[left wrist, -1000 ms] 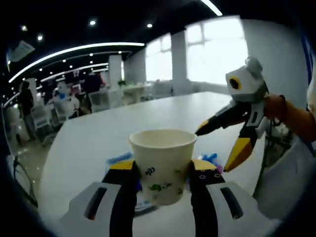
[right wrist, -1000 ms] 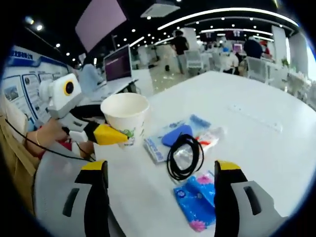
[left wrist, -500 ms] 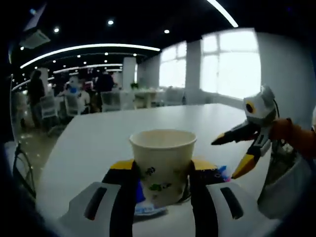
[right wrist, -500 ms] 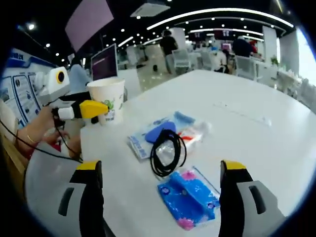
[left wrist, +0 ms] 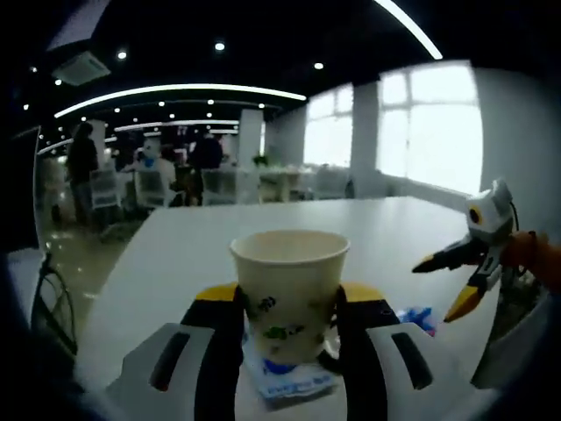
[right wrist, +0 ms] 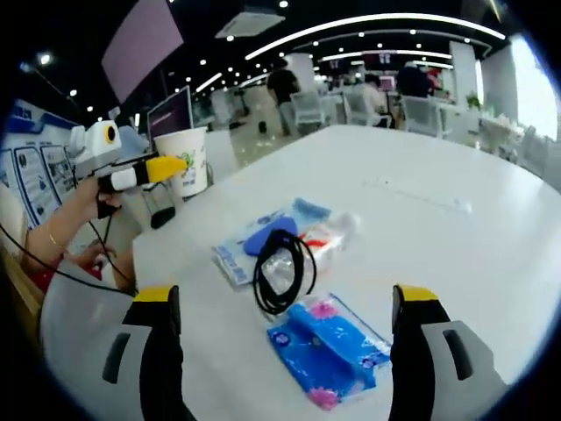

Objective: Arrange the tabletop items into an orderly group along one side of the table until the central work area is clear of visible clutter.

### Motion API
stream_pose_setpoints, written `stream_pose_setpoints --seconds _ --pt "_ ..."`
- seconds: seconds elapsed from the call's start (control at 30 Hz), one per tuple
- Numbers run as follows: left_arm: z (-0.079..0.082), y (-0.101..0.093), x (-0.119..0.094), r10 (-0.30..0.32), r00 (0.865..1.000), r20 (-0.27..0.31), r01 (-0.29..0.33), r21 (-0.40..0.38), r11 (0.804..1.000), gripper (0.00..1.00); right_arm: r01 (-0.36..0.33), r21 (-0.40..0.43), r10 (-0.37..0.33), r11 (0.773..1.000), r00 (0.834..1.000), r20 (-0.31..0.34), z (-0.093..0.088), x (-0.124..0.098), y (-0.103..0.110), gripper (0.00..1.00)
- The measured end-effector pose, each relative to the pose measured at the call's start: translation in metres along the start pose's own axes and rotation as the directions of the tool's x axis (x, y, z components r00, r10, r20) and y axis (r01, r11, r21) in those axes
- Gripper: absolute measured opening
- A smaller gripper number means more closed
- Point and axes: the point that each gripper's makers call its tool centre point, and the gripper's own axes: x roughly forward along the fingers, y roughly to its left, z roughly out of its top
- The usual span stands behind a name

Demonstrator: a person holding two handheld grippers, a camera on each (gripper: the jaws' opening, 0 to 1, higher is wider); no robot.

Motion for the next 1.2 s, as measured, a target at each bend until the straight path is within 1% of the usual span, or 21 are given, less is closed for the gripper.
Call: stream_pose_setpoints --seconds 0.07,0.23,0.3,0.4,0.43,0.5,0.6,0.63,0.73,0.83,0.87,0.93,1.07,1.2 --pt "-0.001 0.006 0.004 0.013 1.0 0.001 -0.013 0.007 1.0 0.39 0.004 0.001 -0.004 1.0 1.0 0.005 -0.001 0.0 -0.002 0.99" --pt "-0.002 0.018 0.012 0.039 0.999 0.015 -0.039 0.018 0.999 0.39 0.017 0.006 -0.017 1.0 1.0 -0.011 -0.008 -0.001 -0.009 0.99" --pt "-0.005 0.024 0.018 0.05 0.999 0.006 -0.05 0.029 0.998 0.39 0.019 0.013 -0.018 1.0 1.0 -0.014 -0.011 0.0 -0.012 0.99" --pt "-0.005 0.036 0.027 0.078 0.997 0.024 -0.079 0.069 0.994 0.39 0.019 0.028 -0.019 0.999 1.0 -0.015 -0.013 0.0 -0.016 0.99" --pt "-0.007 0.039 0.031 0.081 0.997 0.018 -0.082 0.067 0.994 0.39 0.024 0.031 -0.023 0.999 1.0 -0.019 -0.015 0.0 -0.017 0.99" --pt "-0.004 0.047 0.037 0.095 0.995 0.042 -0.098 0.074 0.992 0.39 0.031 0.032 -0.03 0.999 0.999 -0.022 -0.017 0.0 -0.019 0.99" --pt "-0.005 0.056 0.046 0.103 0.993 0.052 -0.107 0.094 0.99 0.39 0.047 0.036 -0.045 0.998 0.998 -0.035 -0.023 0.002 -0.025 0.99" --pt "-0.007 0.06 0.05 0.112 0.993 0.041 -0.116 0.093 0.989 0.39 0.049 0.039 -0.047 0.998 0.998 -0.038 -0.024 0.002 -0.025 0.99" --pt "-0.011 0.067 0.061 0.116 0.992 0.044 -0.12 0.095 0.988 0.39 0.047 0.047 -0.045 0.998 0.998 -0.046 -0.028 0.004 -0.027 0.99" --pt "-0.011 0.075 0.07 0.134 0.99 0.049 -0.139 0.103 0.985 0.39 0.054 0.041 -0.052 0.998 0.997 -0.064 -0.034 0.005 -0.028 0.99" --pt "-0.01 0.079 0.073 0.151 0.987 0.063 -0.158 0.126 0.979 0.39 0.059 0.031 -0.056 0.998 0.996 -0.074 -0.037 0.006 -0.029 0.99" --pt "-0.01 0.081 0.079 0.154 0.986 0.066 -0.162 0.147 0.976 0.4 0.065 0.019 -0.063 0.998 0.993 -0.096 -0.043 0.007 -0.031 0.99" --pt "-0.01 0.087 0.089 0.152 0.985 0.081 -0.161 0.113 0.981 0.4 0.069 0.013 -0.067 0.998 0.991 -0.118 -0.05 0.009 -0.033 0.99" --pt "-0.016 0.097 0.099 0.159 0.984 0.078 -0.167 0.102 0.981 0.4 0.068 0.021 -0.064 0.997 0.989 -0.131 -0.055 0.01 -0.034 0.99"
